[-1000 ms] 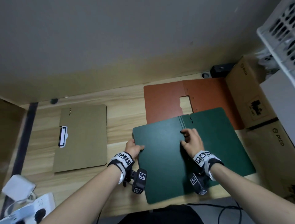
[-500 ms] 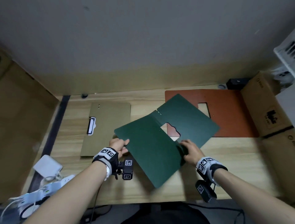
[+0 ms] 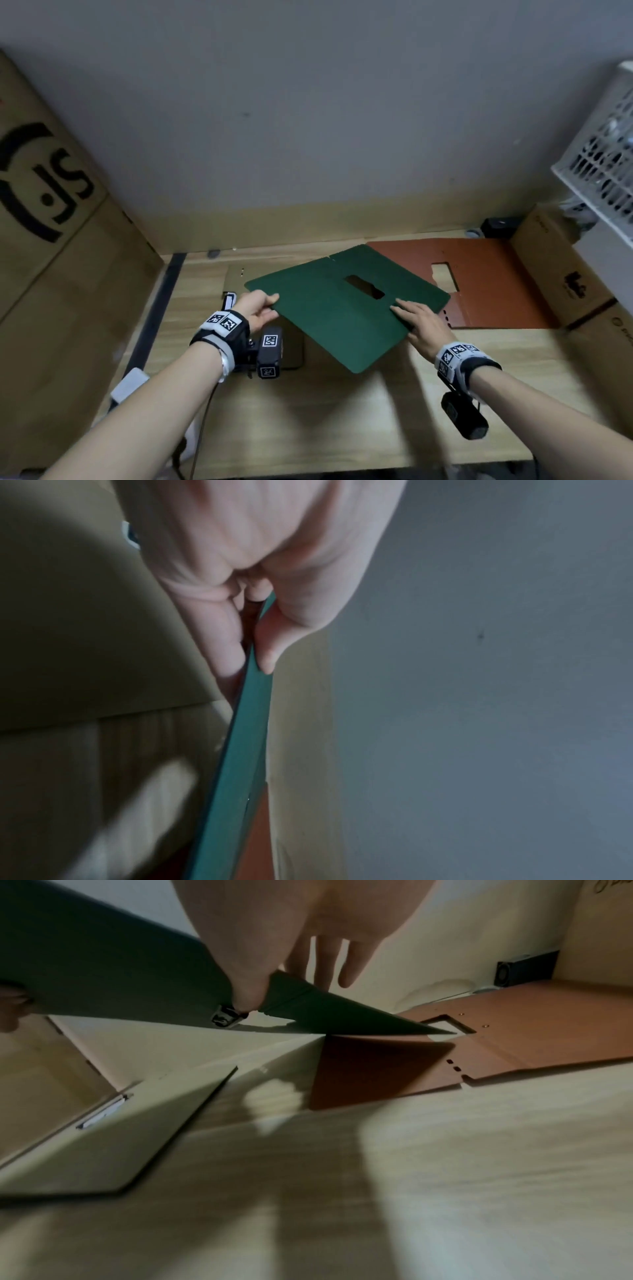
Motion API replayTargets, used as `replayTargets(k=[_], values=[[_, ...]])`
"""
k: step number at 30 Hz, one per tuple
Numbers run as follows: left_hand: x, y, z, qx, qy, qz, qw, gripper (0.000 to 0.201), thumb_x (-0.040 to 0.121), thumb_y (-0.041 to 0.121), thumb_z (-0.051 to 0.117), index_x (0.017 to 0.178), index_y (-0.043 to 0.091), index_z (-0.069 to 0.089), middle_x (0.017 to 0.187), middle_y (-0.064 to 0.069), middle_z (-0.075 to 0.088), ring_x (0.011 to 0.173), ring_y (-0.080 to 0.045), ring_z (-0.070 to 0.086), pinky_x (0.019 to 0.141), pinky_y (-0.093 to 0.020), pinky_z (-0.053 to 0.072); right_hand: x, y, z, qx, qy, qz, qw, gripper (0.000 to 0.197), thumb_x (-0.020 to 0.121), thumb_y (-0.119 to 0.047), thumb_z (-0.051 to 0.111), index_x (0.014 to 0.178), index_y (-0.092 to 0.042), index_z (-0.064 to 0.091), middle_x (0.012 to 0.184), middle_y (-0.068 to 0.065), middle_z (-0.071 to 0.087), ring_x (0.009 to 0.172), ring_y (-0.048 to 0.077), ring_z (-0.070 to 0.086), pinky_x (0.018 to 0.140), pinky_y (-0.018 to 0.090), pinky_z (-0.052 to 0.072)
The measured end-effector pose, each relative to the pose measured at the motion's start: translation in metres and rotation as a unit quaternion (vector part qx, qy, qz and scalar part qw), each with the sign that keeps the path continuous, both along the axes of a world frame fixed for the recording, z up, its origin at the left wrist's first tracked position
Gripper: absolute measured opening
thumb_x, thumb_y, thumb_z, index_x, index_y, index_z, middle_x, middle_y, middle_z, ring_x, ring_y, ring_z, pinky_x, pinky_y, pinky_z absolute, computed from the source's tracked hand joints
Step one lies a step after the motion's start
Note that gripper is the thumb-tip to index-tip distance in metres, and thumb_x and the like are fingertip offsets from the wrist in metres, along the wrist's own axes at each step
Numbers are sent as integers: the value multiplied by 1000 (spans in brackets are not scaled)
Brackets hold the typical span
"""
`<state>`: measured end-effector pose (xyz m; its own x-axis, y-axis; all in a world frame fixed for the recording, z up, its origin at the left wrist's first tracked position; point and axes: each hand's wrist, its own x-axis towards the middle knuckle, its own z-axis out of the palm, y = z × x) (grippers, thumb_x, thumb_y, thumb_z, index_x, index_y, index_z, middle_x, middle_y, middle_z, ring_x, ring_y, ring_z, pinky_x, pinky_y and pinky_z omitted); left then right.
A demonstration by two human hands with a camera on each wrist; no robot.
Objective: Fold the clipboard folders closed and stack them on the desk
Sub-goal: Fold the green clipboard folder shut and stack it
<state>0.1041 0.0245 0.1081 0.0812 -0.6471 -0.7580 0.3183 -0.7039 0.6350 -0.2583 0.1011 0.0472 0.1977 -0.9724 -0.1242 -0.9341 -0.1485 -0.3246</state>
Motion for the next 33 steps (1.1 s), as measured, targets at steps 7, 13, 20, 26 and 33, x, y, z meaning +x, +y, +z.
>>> replayTargets(k=[7, 13, 20, 26, 33], values=[[5, -13, 84, -126, 49, 51, 989, 11, 93, 10, 59, 101, 3, 56, 95, -19, 67, 70, -28, 74, 60, -36, 62, 10, -40, 78, -170, -138, -41, 975, 25, 89, -18, 62, 111, -27, 70, 102, 2, 74, 93, 26, 69, 77, 32, 51], [7, -24, 130, -244, -8, 14, 970, 31, 98, 36, 50, 113, 11, 59, 117, -11, 66, 104, -26, 66, 77, -40, 57, 23, -76, 177, -259, -223, -99, 934, 14, 93, -28, 59, 94, -17, 68, 81, 1, 70, 72, 22, 63, 66, 31, 49], [-4, -22, 99, -172, -194, -145, 955, 67, 91, 45, 61, 141, 5, 40, 139, -10, 49, 130, -28, 46, 98, -44, 41, 24, -91, 200, -216, -322, -133, 912, 21, 91, -22, 62, 107, -10, 70, 100, 0, 72, 93, 17, 66, 87, 32, 52], [-19, -20, 69, -240, -199, -125, 942, 44, 96, 18, 58, 134, -2, 49, 137, -16, 56, 118, -28, 57, 92, -32, 44, 22, -86, 178, -168, -358, -131, 909, 23, 93, -19, 62, 112, -7, 67, 104, -1, 68, 97, 14, 64, 87, 25, 46], [-17, -24, 69, -308, -284, -131, 899, 59, 96, 22, 57, 146, 1, 33, 153, -14, 38, 142, -32, 37, 115, -41, 32, 6, -94, 144, -121, -370, -194, 900, 28, 92, -29, 62, 112, -10, 63, 109, 3, 69, 101, 20, 65, 93, 35, 50]])
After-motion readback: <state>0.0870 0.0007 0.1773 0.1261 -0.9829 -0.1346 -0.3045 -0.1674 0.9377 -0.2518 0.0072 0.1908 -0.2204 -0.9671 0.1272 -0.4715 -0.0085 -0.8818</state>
